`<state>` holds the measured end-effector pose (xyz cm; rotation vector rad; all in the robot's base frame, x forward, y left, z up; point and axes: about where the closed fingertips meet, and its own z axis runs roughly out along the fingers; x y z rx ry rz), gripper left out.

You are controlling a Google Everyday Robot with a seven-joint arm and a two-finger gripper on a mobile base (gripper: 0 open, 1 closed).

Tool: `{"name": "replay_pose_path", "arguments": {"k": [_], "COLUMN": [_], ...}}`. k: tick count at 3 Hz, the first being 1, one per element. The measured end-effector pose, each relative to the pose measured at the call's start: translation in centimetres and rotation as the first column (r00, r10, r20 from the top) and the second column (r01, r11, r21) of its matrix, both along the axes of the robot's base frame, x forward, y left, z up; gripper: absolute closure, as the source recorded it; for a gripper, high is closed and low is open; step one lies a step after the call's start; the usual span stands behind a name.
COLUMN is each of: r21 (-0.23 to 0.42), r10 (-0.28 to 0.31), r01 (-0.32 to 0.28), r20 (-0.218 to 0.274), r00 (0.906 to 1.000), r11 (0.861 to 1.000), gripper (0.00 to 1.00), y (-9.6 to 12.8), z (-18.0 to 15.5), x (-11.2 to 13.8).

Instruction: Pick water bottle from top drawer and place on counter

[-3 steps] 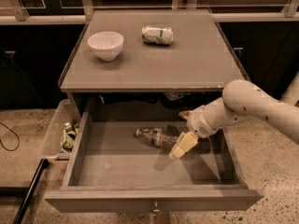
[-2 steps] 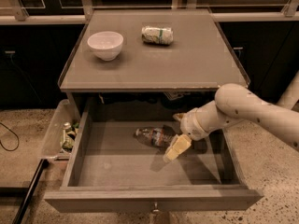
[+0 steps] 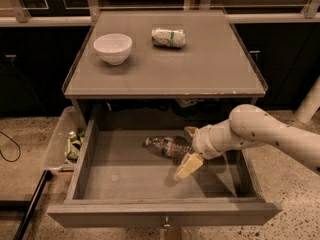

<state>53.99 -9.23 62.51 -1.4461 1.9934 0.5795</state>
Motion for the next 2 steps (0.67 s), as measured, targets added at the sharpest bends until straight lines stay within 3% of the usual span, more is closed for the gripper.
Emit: {"name": "replay_pose_path", "arguments": {"k": [2], "r21": [0.000], "r10": [-0.001], "r01": [0.001], "r20": [0.002], "r00": [1.0000], "r11": [1.000], "gripper": [0.42], "y": [0.00], "z": [0.00], "x": [0.06]}}
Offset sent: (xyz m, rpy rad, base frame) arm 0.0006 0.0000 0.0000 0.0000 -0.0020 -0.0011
